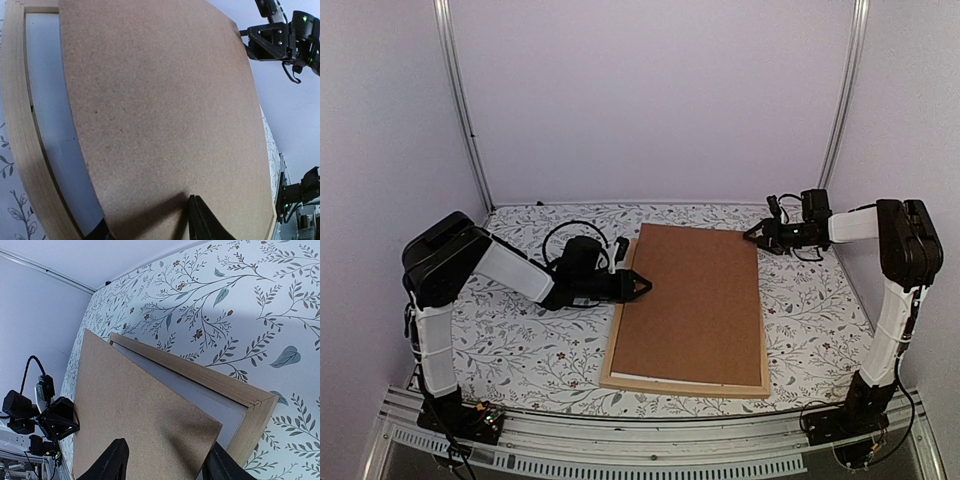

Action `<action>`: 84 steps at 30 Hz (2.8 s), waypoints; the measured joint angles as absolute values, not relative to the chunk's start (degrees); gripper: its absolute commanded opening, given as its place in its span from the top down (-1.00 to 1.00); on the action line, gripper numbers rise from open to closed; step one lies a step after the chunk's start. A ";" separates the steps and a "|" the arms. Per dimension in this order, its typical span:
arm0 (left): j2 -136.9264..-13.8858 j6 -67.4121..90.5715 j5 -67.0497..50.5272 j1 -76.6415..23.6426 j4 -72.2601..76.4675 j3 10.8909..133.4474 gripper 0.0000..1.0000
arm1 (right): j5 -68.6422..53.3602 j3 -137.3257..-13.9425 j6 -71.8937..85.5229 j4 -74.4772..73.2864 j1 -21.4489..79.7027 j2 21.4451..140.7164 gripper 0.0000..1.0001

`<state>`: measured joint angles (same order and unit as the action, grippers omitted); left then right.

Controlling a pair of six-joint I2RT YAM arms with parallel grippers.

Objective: Put the photo into the frame
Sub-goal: Place the backboard on the frame body.

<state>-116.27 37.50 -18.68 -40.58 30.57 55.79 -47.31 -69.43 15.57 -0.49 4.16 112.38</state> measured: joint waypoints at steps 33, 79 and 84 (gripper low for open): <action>-114.45 35.75 -13.50 -42.09 27.03 54.78 0.02 | -48.16 -69.67 15.16 -1.34 4.49 112.38 -0.04; -110.93 32.49 -8.19 -43.51 21.02 54.17 -0.27 | -40.73 -67.07 15.05 -1.83 6.87 112.36 -0.17; -110.91 32.34 -7.94 -43.64 19.57 54.92 -0.30 | -39.57 -67.07 14.90 -2.59 6.87 112.36 -0.18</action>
